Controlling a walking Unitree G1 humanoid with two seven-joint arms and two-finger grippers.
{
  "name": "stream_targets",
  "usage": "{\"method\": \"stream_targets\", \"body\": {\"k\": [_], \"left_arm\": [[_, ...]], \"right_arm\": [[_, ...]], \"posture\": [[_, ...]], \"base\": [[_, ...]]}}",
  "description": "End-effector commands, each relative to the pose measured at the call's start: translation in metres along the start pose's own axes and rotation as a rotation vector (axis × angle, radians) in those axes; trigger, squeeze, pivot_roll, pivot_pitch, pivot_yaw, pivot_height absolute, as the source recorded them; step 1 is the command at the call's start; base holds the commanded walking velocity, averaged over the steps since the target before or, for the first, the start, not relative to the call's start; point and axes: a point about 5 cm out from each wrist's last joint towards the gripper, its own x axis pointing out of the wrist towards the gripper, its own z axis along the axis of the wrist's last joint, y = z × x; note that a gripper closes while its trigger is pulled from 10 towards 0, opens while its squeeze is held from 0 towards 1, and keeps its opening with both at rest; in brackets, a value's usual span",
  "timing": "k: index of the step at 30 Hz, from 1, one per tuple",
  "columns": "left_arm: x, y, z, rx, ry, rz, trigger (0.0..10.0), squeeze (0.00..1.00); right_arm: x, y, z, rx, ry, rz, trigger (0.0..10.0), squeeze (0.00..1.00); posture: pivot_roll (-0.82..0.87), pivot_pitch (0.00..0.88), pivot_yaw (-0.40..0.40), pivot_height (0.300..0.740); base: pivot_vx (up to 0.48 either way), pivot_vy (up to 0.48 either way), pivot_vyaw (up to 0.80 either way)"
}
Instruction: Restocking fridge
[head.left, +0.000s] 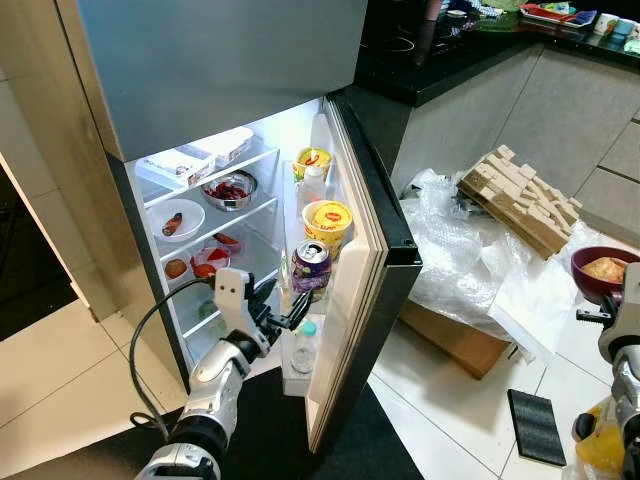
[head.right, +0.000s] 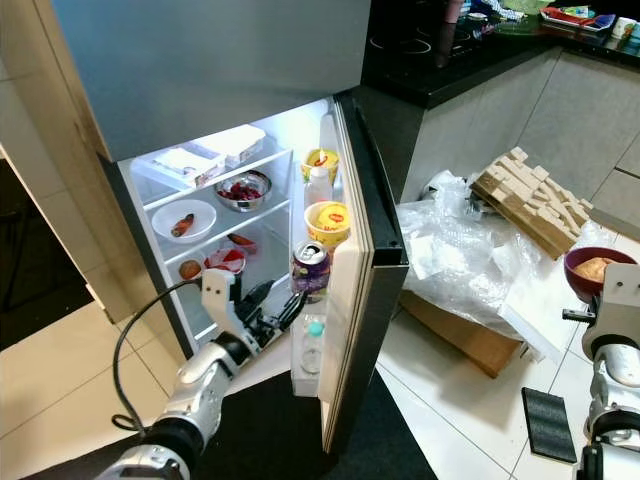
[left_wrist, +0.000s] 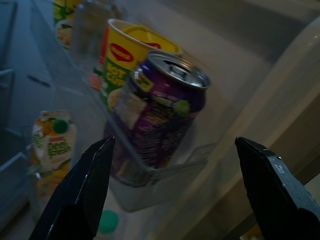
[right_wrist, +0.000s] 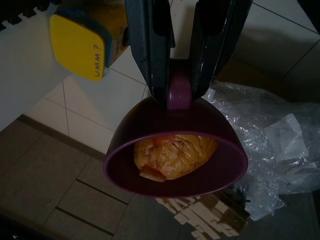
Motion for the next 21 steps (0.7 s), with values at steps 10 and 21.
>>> {"method": "stream_targets", "body": {"k": [10,21], "left_arm": [[0.041,-0.046,0.003,-0.045,-0.012,-0.172,10.0,0.0],[0.077,-0.116,0.006,-0.087,-0.007,-0.419,10.0,0.0]], "right_arm": [[0.002,-0.016,0.013,0.019,-0.061,-0.049,10.0,0.0],[0.001,-0.026,0.016,0.02,-0.077,-0.077,10.0,0.0]], "posture": [[-0.09,0.0,-0.036,0.739],[-0.12,0.0,-0.021,0.739]], "base": [[0.0,0.0,0.0],[0.0,0.0,0.0]]}}
